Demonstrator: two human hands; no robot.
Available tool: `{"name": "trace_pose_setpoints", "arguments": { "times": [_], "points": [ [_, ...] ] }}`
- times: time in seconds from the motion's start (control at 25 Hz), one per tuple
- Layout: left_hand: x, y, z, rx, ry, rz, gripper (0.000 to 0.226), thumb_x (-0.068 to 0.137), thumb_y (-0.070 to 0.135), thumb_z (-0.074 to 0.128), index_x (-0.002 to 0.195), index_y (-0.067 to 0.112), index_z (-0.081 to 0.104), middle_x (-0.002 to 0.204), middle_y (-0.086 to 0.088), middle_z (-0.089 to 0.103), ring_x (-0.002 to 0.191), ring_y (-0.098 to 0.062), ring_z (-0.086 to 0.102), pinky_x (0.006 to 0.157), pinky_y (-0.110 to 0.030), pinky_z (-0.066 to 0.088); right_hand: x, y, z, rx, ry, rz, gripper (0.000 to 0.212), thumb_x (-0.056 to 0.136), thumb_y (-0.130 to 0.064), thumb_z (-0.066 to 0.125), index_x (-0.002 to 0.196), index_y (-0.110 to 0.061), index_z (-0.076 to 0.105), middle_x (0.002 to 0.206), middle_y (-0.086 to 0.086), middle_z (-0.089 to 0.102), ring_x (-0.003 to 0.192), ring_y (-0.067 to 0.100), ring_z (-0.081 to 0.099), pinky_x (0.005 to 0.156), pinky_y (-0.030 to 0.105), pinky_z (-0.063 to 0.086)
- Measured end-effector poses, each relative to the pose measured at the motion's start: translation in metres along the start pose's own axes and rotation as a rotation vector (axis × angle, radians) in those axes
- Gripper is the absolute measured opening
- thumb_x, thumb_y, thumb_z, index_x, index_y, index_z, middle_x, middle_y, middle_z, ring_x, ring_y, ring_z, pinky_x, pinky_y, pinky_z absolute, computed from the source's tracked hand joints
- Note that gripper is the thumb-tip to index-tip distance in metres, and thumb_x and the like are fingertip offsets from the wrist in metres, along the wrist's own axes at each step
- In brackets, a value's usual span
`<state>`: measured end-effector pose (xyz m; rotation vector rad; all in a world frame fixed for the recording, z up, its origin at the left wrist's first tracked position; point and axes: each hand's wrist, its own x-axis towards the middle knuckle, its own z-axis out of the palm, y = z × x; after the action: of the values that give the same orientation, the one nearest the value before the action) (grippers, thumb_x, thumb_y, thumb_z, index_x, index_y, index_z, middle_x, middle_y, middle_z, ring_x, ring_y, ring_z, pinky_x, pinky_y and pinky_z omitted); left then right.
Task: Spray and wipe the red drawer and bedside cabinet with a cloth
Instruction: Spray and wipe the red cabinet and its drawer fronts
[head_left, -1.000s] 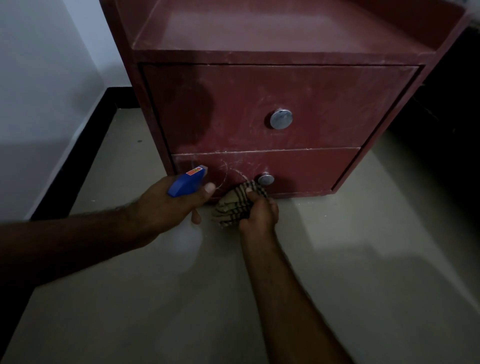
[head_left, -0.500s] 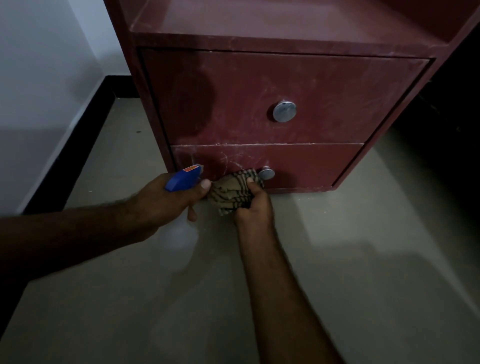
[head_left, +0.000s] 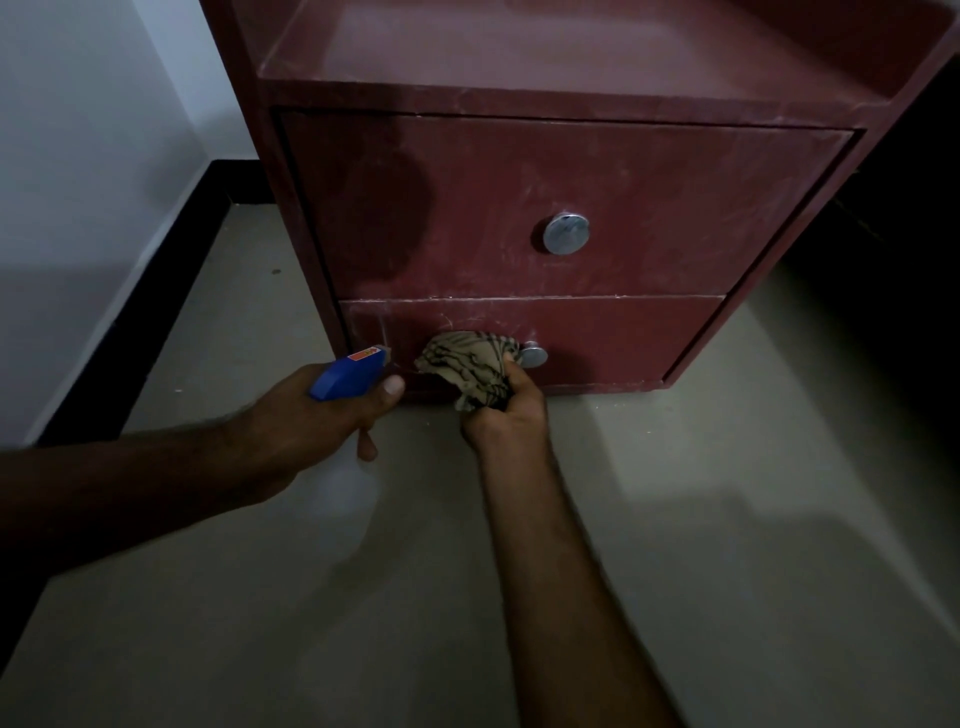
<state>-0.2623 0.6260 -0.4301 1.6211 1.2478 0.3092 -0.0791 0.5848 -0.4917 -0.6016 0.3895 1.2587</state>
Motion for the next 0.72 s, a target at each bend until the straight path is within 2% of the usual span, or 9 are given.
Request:
{"name": "trace_pose_setpoints", "arguments": {
  "times": [0.04,0.08,0.16,0.24,0.36,0.4,0.52,0.64,0.72],
  "points": [
    [-0.001,0.001,0.000,0.002,-0.002,-0.001,0.053,0.088,0.057,0.060,0.108,0.008,0.065,0.082,-0.016,0.075,0.092,-0.024,0.070,0.098,-0.042,0.047,-0.006,-0.002,0.003,-0.110,0.024,-0.013,0.048,0.097,0.004,0.055,0.144,-0.006,0.055,0.141,0.017,0.063,0.126,0.029,0.063,0.110,0.043,0.049],
    [-0.001,0.001,-0.002,0.001,-0.005,-0.001,0.055,0.086,0.059,0.059,0.110,0.010,0.065,0.082,-0.016,0.075,0.093,-0.024,0.070,0.097,-0.042,0.047,-0.010,-0.001,-0.003,-0.226,-0.013,-0.128,0.047,0.096,0.005,0.056,0.141,-0.006,0.057,0.138,0.018,0.064,0.122,0.030,0.065,0.106,0.042,0.052],
    [0.001,0.002,-0.004,-0.006,-0.008,-0.008,0.060,0.081,0.062,0.059,0.112,0.011,0.064,0.083,-0.016,0.075,0.093,-0.025,0.070,0.093,-0.040,0.048,-0.010,-0.005,0.012,-0.135,-0.022,-0.030,0.024,0.099,-0.006,0.059,0.120,-0.005,0.070,0.132,0.019,0.069,0.113,0.032,0.067,0.098,0.037,0.052],
    [0.002,0.001,-0.006,-0.009,-0.007,-0.005,0.062,0.080,0.063,0.060,0.114,0.012,0.063,0.083,-0.016,0.075,0.091,-0.025,0.071,0.087,-0.035,0.048,-0.003,-0.011,0.028,0.050,0.074,0.070,0.018,0.101,-0.015,0.060,0.107,-0.004,0.073,0.123,0.018,0.072,0.110,0.032,0.068,0.096,0.038,0.050],
    [0.000,0.002,-0.005,0.002,0.003,0.008,0.062,0.080,0.064,0.060,0.113,0.012,0.064,0.081,-0.013,0.076,0.088,-0.023,0.072,0.079,-0.031,0.047,-0.008,-0.004,0.034,0.005,0.088,0.039,0.029,0.100,-0.014,0.062,0.127,-0.005,0.070,0.132,0.018,0.069,0.125,0.034,0.063,0.102,0.041,0.049],
    [-0.001,0.002,-0.005,0.003,0.002,0.008,0.062,0.080,0.064,0.059,0.113,0.012,0.063,0.081,-0.013,0.076,0.089,-0.023,0.072,0.081,-0.032,0.048,-0.007,-0.005,0.034,0.062,0.098,0.069,0.031,0.101,-0.014,0.061,0.130,-0.005,0.068,0.134,0.018,0.068,0.127,0.034,0.062,0.104,0.041,0.049],
    [-0.001,0.003,-0.007,0.021,-0.001,0.013,0.060,0.081,0.065,0.059,0.111,0.013,0.064,0.082,-0.013,0.076,0.091,-0.026,0.071,0.087,-0.039,0.052,-0.011,-0.010,0.035,-0.021,0.119,0.045,0.036,0.102,-0.017,0.060,0.136,-0.006,0.066,0.137,0.018,0.066,0.130,0.034,0.061,0.115,0.042,0.044],
    [-0.005,0.002,-0.005,0.019,-0.013,0.022,0.062,0.081,0.064,0.060,0.117,0.013,0.062,0.082,-0.014,0.076,0.093,-0.027,0.071,0.091,-0.042,0.051,-0.009,-0.012,0.019,-0.137,-0.009,-0.081,0.044,0.097,0.001,0.060,0.141,-0.003,0.059,0.134,0.019,0.067,0.122,0.031,0.065,0.107,0.045,0.052],
    [-0.008,0.004,-0.004,0.016,-0.010,0.027,0.064,0.079,0.063,0.060,0.115,0.010,0.064,0.081,-0.015,0.075,0.091,-0.028,0.071,0.095,-0.044,0.051,-0.014,-0.010,0.014,-0.185,0.064,-0.187,0.044,0.090,0.005,0.067,0.134,-0.002,0.064,0.125,0.019,0.072,0.112,0.033,0.071,0.099,0.048,0.058]
  ]
}}
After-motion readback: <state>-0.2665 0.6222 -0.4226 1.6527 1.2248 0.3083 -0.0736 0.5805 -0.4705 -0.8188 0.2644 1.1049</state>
